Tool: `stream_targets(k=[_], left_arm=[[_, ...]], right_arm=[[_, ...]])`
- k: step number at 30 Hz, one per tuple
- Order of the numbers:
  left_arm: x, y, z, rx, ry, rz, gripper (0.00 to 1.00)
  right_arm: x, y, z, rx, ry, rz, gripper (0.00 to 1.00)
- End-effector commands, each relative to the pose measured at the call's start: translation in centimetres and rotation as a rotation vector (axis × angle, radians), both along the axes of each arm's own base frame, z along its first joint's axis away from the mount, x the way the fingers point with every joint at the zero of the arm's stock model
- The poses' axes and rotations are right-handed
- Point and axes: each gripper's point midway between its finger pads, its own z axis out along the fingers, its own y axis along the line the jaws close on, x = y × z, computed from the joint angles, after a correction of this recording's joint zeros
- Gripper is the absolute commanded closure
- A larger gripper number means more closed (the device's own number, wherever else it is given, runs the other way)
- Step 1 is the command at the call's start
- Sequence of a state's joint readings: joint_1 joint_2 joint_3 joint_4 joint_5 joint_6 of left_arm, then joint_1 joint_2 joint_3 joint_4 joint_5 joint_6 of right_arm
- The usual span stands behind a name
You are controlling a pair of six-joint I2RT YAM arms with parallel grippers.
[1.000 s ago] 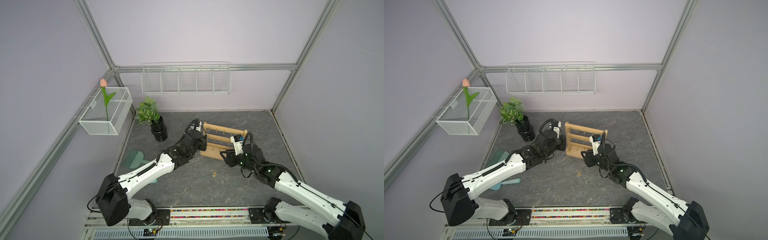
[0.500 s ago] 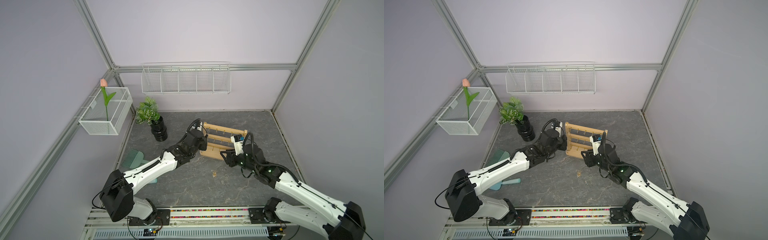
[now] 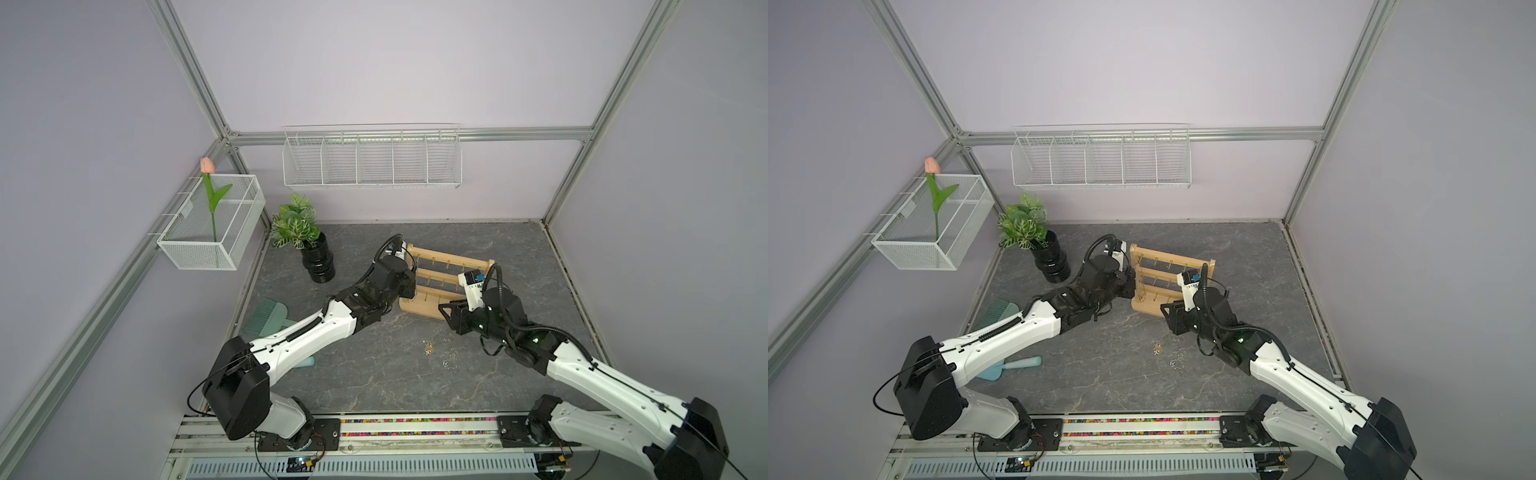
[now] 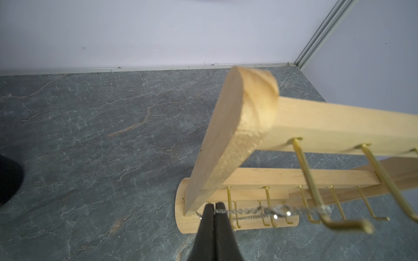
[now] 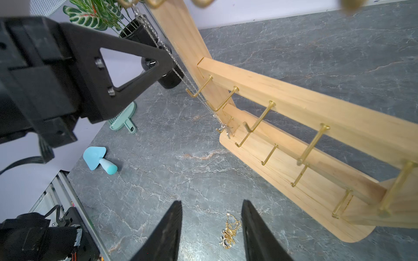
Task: Hang the necklace on the jewelry display stand
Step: Adjust the necklace on the stand.
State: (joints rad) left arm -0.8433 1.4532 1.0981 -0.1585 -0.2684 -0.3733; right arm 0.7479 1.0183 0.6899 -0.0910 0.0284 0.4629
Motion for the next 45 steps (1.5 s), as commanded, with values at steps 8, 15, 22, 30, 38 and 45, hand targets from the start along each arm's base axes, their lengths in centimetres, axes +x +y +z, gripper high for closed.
stream_targets(k=[8, 15, 22, 30, 38, 45], left_arm=[[-0.3, 0.2, 1.7, -0.022, -0.015, -0.01, 1.0], [-0.4, 0.1, 1.8, -0.027, -0.018, -0.019, 1.0], [-0.7, 0.3, 2.3, -0.048, -0.019, -0.019, 1.0], [-1.0, 0.9, 3.2, -0.065, -0.034, -0.011, 1.0], [-1.1, 1.0, 2.9, -0.067, -0.031, -0.011, 1.0], [-1.3, 1.1, 2.9, -0.073, -0.025, -0.013, 1.0]], right_arm=[[0.6, 3.6, 2.8, 0.056, -0.15, 0.043, 0.61], [3.2, 4.4, 4.3, 0.028, -0.261, -0.06, 0.65], [5.1, 6.1, 3.9, 0.026, -0.289, -0.087, 0.65], [6.0, 6.5, 3.8, 0.032, -0.313, -0.118, 0.65], [7.2, 6.8, 3.3, 0.035, -0.335, -0.157, 0.68], [8.0, 7.2, 2.9, 0.046, -0.357, -0.18, 0.7]])
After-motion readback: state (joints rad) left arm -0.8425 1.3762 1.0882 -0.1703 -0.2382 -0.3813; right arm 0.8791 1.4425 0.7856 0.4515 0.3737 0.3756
